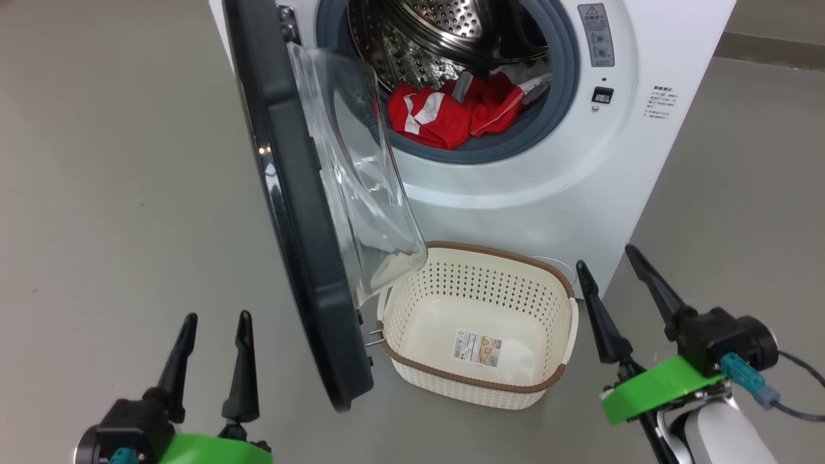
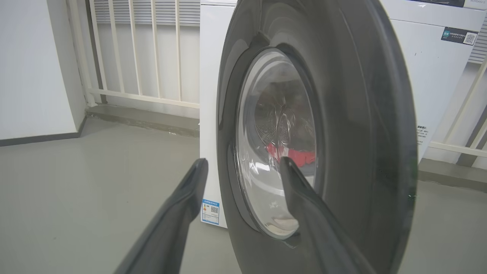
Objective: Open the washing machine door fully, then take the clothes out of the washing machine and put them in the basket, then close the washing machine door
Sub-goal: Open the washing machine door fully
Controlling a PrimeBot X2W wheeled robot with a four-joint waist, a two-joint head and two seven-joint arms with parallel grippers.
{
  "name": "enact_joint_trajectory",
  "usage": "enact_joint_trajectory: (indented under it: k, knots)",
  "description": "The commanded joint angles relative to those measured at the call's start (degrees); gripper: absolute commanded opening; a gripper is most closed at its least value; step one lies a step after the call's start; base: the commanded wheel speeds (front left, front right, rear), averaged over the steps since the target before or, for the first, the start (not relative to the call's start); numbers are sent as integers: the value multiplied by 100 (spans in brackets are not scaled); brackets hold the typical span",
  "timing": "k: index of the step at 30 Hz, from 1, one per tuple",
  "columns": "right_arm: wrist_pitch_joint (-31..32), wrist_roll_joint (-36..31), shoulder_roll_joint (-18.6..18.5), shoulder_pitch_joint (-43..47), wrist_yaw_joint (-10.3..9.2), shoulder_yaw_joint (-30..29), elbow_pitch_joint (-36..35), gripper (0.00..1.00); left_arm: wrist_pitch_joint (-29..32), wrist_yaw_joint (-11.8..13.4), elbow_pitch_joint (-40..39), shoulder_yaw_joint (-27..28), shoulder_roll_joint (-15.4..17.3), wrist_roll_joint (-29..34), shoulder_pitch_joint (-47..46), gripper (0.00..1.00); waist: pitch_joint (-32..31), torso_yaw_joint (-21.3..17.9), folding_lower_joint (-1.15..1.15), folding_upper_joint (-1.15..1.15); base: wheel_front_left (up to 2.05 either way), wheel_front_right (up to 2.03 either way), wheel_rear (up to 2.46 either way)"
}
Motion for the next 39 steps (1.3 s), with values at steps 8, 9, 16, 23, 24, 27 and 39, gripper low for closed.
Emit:
enact_joint_trajectory:
  k: [8, 9, 16, 23, 24, 27, 39]
  knots:
    - [-36, 278, 30, 166, 36, 237, -198, 100, -70, -25, -224, 182, 28, 87, 4, 100, -15, -41, 0, 0, 0, 0, 0]
    - [-37, 295, 30, 162, 36, 265, -194, 100, -70, -27, -221, 174, 25, 86, 10, 100, -15, -43, 0, 0, 0, 0, 0]
    - [-37, 375, 31, 133, 36, 396, -163, 100, -70, -18, -210, 128, 15, 114, -8, 100, 23, -56, 0, 0, 0, 0, 0]
    - [-37, 435, 31, 109, 36, 477, -129, 100, -70, 30, -236, 155, 12, 118, -47, 100, 71, -65, 0, 0, 0, 0, 0]
    - [-37, 437, 31, 102, 36, 478, -124, 100, -70, 27, -238, 154, 17, 115, -52, 92, 73, -68, 0, 0, 0, 0, 0]
    - [-37, 443, 31, 88, 36, 471, -109, 100, -70, 31, -272, 149, 23, 102, -85, 0, 74, -67, 0, 0, 0, 0, 0]
    - [-37, 479, 31, 74, 36, 499, -116, 100, -70, 64, -1245, 201, 17, 291, -837, 0, 99, -64, 0, 0, 0, 0, 0]
